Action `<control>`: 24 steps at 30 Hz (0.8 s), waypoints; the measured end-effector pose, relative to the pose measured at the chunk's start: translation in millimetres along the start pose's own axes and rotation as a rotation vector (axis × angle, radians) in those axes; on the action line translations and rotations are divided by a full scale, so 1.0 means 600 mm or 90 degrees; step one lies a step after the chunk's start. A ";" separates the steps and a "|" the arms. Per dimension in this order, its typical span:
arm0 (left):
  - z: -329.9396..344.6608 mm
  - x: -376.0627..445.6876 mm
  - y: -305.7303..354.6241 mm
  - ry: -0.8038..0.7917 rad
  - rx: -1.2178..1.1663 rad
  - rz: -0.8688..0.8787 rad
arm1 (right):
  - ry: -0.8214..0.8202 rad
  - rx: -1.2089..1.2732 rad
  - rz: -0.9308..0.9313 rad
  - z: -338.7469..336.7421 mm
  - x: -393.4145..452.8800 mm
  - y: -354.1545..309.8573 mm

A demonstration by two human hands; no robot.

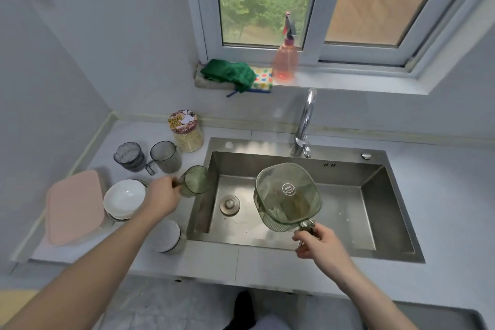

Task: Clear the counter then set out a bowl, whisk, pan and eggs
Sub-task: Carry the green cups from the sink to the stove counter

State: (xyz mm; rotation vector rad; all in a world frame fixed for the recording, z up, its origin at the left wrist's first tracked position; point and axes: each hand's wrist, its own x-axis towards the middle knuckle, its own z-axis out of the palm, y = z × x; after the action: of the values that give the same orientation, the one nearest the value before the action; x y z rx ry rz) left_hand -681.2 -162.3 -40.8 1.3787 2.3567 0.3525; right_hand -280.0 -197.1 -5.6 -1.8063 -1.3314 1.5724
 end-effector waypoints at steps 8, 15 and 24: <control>0.013 -0.168 0.175 -0.056 -0.105 0.076 | 0.088 0.069 0.022 -0.117 -0.103 0.090; 0.089 -0.332 0.365 -0.260 -0.238 0.161 | 0.225 0.131 0.049 -0.230 -0.230 0.211; 0.222 -0.458 0.575 -0.537 -0.216 0.313 | 0.453 0.333 0.126 -0.311 -0.399 0.354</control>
State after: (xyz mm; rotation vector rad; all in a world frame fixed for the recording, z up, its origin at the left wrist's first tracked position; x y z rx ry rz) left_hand -231.9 -232.0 33.7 1.5202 1.2186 0.2186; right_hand -5.4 -445.4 8.1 -1.8997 -0.3843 1.0445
